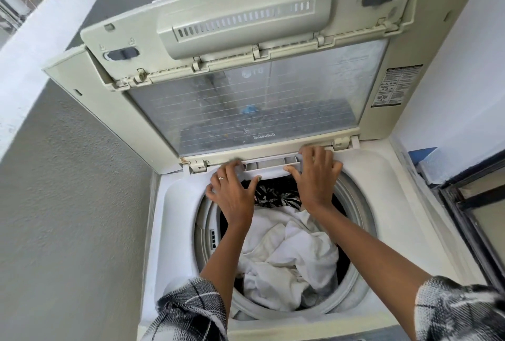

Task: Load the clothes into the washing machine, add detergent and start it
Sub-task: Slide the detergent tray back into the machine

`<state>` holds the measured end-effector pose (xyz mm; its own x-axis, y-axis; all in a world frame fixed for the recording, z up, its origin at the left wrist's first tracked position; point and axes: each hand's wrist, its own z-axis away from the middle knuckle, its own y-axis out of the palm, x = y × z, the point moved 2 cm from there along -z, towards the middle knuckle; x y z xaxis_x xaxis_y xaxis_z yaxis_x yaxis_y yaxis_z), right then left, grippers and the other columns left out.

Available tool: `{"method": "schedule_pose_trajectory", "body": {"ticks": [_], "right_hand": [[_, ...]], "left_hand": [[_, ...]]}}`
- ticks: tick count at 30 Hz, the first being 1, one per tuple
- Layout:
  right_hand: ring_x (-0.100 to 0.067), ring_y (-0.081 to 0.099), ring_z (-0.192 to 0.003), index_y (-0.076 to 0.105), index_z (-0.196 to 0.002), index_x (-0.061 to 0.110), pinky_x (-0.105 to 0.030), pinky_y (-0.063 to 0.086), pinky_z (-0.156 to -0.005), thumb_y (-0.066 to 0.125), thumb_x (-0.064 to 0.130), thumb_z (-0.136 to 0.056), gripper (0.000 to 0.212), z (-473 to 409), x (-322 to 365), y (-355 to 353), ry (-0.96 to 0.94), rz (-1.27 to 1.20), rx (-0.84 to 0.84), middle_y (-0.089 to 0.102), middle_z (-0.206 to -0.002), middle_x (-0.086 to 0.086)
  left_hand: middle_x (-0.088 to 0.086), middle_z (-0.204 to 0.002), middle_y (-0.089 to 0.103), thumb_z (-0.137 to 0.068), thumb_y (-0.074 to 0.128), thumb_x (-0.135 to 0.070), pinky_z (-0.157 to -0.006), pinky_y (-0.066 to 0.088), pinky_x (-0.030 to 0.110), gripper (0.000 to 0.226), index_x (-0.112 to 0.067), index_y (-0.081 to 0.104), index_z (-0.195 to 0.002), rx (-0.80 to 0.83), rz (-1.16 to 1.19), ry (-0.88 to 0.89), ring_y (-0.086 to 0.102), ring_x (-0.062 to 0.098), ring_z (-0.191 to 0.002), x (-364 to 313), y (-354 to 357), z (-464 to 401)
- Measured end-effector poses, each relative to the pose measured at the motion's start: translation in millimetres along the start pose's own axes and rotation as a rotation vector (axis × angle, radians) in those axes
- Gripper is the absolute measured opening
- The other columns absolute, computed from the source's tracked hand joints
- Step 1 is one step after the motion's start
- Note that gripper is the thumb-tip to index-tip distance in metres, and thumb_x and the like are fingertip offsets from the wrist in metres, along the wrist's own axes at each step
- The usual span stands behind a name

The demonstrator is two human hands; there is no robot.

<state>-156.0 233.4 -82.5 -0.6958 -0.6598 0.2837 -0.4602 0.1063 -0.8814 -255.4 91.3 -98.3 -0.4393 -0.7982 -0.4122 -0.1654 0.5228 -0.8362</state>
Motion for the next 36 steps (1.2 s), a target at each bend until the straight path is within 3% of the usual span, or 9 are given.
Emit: {"method": "schedule_pose_trajectory", "body": {"ticks": [3, 7, 10, 13, 20, 28, 36], "right_hand": [[-0.025, 0.055, -0.091, 0.058, -0.106, 0.016, -0.040, 0.041, -0.076, 0.079, 0.046, -0.066, 0.055, -2.2, -3.6, 0.4, -0.166, 0.095, 0.010, 0.058, -0.102, -0.005], [-0.024, 0.056, -0.094, 0.059, -0.109, 0.016, -0.039, 0.043, -0.081, 0.082, 0.042, -0.061, 0.059, -1.3, -6.5, 2.7, -0.260, 0.171, 0.015, 0.059, -0.105, -0.003], [-0.021, 0.056, -0.089, 0.060, -0.098, 0.019, -0.033, 0.042, -0.080, 0.085, 0.033, -0.058, 0.049, -8.0, -5.1, 0.6, -0.271, 0.213, -0.013, 0.058, -0.095, 0.001], [-0.021, 0.056, -0.085, 0.060, -0.091, 0.018, -0.032, 0.042, -0.079, 0.085, 0.038, -0.055, 0.049, -14.2, -4.6, 0.6, -0.303, 0.195, -0.003, 0.057, -0.089, 0.001], [-0.021, 0.056, -0.079, 0.061, -0.086, 0.016, -0.032, 0.042, -0.074, 0.086, 0.033, -0.054, 0.044, -19.1, -5.8, 6.8, -0.285, 0.136, -0.030, 0.057, -0.083, 0.001], [-0.022, 0.057, -0.074, 0.062, -0.080, 0.015, -0.031, 0.046, -0.069, 0.086, 0.027, -0.054, 0.037, -22.7, -5.9, 9.4, -0.299, 0.126, -0.085, 0.058, -0.077, 0.000], [-0.025, 0.057, -0.080, 0.062, -0.088, 0.014, -0.035, 0.047, -0.073, 0.084, 0.029, -0.062, 0.037, -13.3, -1.2, 0.4, -0.211, 0.136, 0.014, 0.058, -0.086, -0.005]], "left_hand": [[-0.005, -0.124, 0.058, -0.063, 0.075, -0.058, -0.089, 0.038, 0.048, 0.069, -0.026, 0.055, -0.121, 0.000, -0.013, 0.194, 0.045, 0.020, -0.115, -7.4, -0.6, -0.8], [-0.006, -0.125, 0.057, -0.054, 0.081, -0.055, -0.092, 0.037, 0.048, 0.081, -0.028, 0.051, -0.124, 0.048, -0.074, 0.254, 0.049, 0.022, -0.118, -9.3, 6.3, -3.5], [-0.005, -0.119, 0.059, -0.059, 0.079, -0.054, -0.093, 0.026, 0.040, 0.074, -0.030, 0.047, -0.121, 0.020, -0.096, 0.275, 0.047, 0.021, -0.116, -7.6, 10.9, -8.1], [-0.007, -0.117, 0.059, -0.061, 0.076, -0.053, -0.089, 0.023, 0.039, 0.066, -0.032, 0.050, -0.117, -0.015, -0.105, 0.306, 0.041, 0.018, -0.115, -4.2, 13.7, -10.7], [-0.008, -0.109, 0.062, -0.057, 0.083, -0.045, -0.083, 0.038, 0.046, 0.060, -0.032, 0.053, -0.108, -0.032, -0.087, 0.310, 0.042, 0.017, -0.110, -3.8, 17.7, -16.0], [-0.003, -0.099, 0.063, -0.060, 0.083, -0.041, -0.081, 0.042, 0.046, 0.057, -0.029, 0.049, -0.103, -0.091, -0.096, 0.337, 0.042, 0.018, -0.104, -6.2, 18.5, -16.9], [-0.001, -0.101, 0.059, -0.065, 0.074, -0.053, -0.088, 0.026, 0.039, 0.052, -0.024, 0.055, -0.104, -0.039, -0.138, 0.365, 0.042, 0.019, -0.103, -4.4, 11.7, -15.6]]}}
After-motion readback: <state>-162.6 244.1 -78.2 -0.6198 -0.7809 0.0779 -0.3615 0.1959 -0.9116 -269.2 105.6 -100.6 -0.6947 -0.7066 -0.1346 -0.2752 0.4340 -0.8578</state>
